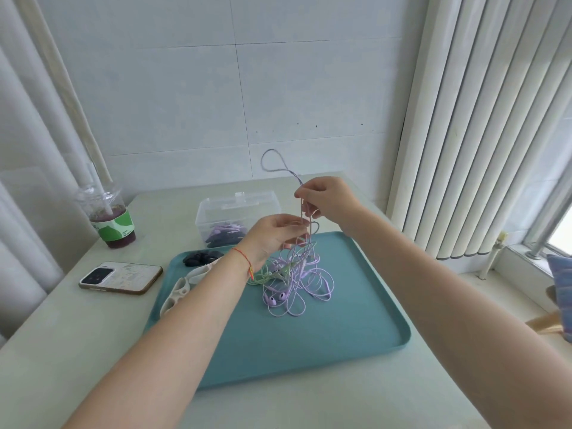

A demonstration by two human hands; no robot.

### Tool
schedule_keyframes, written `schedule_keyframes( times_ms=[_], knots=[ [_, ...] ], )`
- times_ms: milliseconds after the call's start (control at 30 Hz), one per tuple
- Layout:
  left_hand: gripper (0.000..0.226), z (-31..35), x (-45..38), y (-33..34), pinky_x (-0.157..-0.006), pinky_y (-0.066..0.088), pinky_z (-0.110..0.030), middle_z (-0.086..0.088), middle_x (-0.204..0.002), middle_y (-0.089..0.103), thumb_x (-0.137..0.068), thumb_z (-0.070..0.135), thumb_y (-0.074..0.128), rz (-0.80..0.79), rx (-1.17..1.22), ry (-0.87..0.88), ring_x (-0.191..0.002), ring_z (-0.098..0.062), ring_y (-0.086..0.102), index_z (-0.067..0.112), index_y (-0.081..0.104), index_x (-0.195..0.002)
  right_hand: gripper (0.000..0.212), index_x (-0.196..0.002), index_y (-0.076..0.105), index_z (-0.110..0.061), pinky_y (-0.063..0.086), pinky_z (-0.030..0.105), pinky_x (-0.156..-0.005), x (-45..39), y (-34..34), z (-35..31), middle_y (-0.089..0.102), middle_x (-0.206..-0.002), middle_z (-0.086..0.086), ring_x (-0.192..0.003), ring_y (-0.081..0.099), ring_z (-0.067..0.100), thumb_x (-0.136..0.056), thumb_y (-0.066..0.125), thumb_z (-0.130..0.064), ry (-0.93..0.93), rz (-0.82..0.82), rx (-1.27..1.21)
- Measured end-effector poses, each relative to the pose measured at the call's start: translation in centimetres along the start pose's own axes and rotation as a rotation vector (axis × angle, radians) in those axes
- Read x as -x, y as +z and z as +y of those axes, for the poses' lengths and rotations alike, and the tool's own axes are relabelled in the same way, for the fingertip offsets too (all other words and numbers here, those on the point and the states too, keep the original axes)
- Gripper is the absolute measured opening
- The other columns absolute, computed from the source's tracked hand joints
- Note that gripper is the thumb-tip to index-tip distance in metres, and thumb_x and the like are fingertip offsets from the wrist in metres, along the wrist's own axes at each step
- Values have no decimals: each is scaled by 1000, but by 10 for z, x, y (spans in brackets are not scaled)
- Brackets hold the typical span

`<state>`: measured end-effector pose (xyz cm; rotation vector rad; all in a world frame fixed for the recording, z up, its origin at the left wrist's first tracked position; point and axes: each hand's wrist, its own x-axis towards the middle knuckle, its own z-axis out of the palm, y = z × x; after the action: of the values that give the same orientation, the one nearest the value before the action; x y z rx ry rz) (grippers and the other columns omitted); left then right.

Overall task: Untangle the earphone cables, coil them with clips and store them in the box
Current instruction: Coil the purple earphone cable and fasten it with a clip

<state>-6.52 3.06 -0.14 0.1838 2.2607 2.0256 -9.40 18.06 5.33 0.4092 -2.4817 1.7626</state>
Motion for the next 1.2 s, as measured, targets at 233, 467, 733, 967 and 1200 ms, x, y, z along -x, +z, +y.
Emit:
schedule_keyframes(
  times_ms=[233,467,733,967,1200],
  knots=[
    [27,-8,6,-15,-78,51,-36,-4,-89,71,-95,37,57,50,107,-60,-81,-20,62,16,74,-96,19,-80,65,-10,36,21,-38,-4,-3,-5,39,-57,3,-40,36,16,-91,50,-9,78,131,-56],
    [31,-20,7,-30,-68,43,-30,-3,-79,65,-100,34,48,90,301,-137,-72,-19,57,14,72,-96,24,-73,55,-15,32,24,-44,-11,0,-4,41,-60,3,-47,35,19,-93,42,-13,145,187,-24],
    [29,-27,6,-37,-63,48,-27,-4,-78,64,-101,31,47,220,365,-228,-67,-17,60,13,69,-96,25,-74,37,-20,37,35,-58,-20,-4,6,51,-77,8,-67,44,22,-97,28,-24,151,509,-113],
    [15,-30,7,-48,-57,44,-23,1,-67,63,-95,11,51,340,133,-292,-51,-8,58,13,66,-97,14,-95,44,-11,34,26,-44,-12,-16,-7,56,-77,8,-45,47,19,-96,32,-19,102,540,-162],
    [24,8,8,-37,-79,44,-25,6,-86,62,-87,4,51,398,-167,-63,-87,-15,54,14,70,-98,12,-93,44,-8,42,22,-38,-9,0,-22,58,-67,11,-39,53,20,-97,33,-12,105,284,-284]
  ],
)
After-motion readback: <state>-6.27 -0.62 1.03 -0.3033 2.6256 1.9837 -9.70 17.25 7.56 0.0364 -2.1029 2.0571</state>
